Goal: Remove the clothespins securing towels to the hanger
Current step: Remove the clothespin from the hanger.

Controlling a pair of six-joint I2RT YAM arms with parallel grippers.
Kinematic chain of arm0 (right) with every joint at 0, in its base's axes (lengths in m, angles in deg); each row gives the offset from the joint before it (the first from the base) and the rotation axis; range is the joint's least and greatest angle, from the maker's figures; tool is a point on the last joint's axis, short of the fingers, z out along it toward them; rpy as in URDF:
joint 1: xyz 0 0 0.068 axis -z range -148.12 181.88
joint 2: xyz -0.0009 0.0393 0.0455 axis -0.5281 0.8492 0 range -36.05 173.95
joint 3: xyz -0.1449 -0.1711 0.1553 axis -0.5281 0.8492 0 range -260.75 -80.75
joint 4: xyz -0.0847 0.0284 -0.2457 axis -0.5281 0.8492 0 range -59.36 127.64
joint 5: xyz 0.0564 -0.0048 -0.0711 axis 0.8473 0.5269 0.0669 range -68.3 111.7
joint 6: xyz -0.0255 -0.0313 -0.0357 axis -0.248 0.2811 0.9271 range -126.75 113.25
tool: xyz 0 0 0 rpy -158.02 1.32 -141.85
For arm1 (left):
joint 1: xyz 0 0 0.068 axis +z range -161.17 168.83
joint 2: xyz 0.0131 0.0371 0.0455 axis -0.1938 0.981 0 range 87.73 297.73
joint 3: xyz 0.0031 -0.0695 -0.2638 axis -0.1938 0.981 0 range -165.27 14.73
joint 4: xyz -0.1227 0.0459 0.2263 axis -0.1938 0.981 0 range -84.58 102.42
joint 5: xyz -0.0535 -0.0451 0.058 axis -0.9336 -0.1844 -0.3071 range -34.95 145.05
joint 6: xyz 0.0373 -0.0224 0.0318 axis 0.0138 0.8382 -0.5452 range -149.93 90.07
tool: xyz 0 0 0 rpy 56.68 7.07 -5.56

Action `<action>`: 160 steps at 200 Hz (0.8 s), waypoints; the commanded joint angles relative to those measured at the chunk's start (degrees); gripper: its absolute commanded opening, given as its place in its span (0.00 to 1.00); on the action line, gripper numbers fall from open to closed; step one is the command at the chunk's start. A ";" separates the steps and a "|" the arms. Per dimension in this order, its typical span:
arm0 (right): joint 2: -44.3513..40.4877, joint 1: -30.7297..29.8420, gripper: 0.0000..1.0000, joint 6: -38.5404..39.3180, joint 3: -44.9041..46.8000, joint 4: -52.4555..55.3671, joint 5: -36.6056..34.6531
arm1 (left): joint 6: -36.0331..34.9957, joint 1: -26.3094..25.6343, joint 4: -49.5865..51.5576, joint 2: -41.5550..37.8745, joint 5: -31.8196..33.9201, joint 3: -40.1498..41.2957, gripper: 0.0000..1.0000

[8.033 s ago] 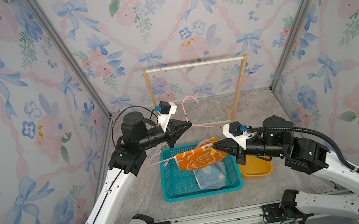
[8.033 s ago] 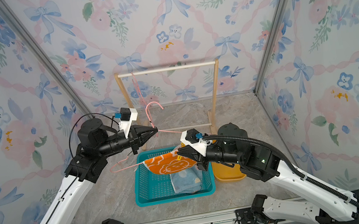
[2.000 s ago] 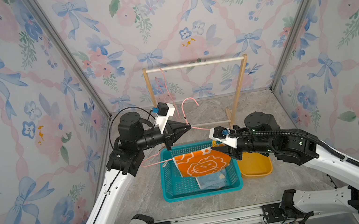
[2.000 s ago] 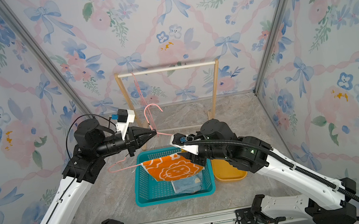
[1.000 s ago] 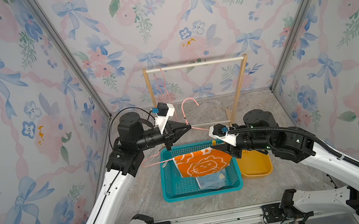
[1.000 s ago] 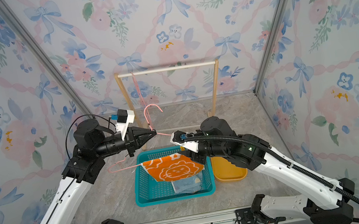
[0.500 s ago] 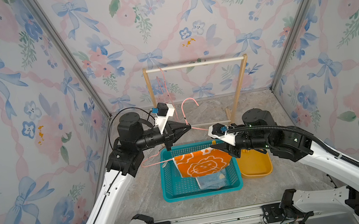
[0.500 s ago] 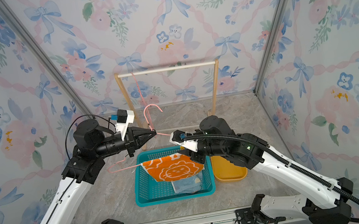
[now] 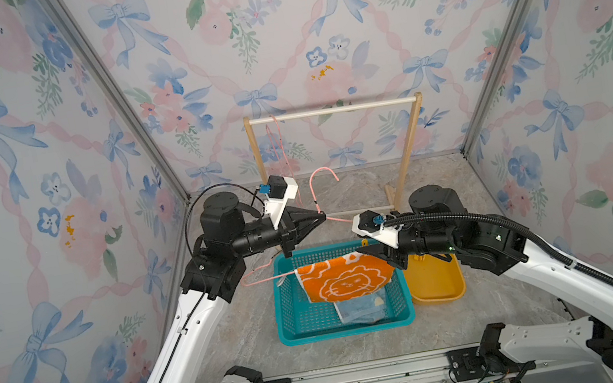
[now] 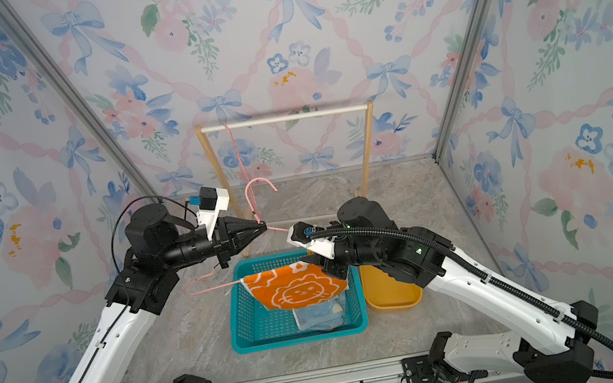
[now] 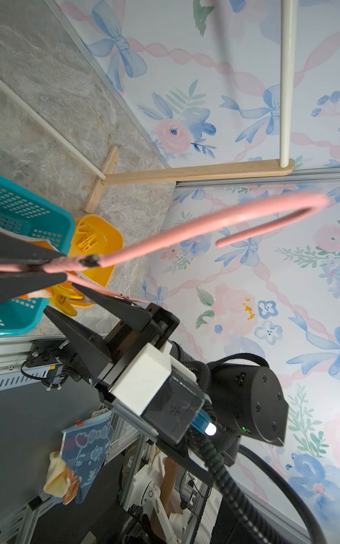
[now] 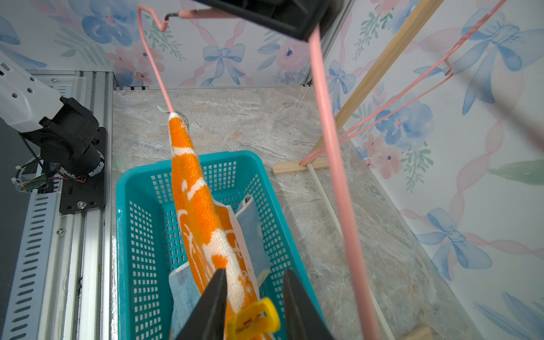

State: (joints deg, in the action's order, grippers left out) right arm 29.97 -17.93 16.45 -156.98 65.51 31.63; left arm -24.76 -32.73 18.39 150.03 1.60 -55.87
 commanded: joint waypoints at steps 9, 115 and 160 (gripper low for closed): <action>0.26 0.93 0.31 0.09 0.69 -1.12 0.61 | -0.07 0.36 -1.81 -1.31 -1.96 0.47 0.00; 0.34 0.95 0.11 -0.88 0.80 -1.98 1.40 | -0.15 0.36 -1.77 -1.39 -1.83 0.56 0.00; -0.25 0.98 0.04 -1.23 0.74 -2.09 1.40 | -0.18 0.35 -1.80 -1.33 -1.66 0.65 0.00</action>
State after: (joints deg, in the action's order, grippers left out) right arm 29.97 -17.60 15.69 -156.56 64.02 32.70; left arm -24.76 -32.73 18.39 150.03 1.60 -55.85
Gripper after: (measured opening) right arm 0.080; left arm 0.061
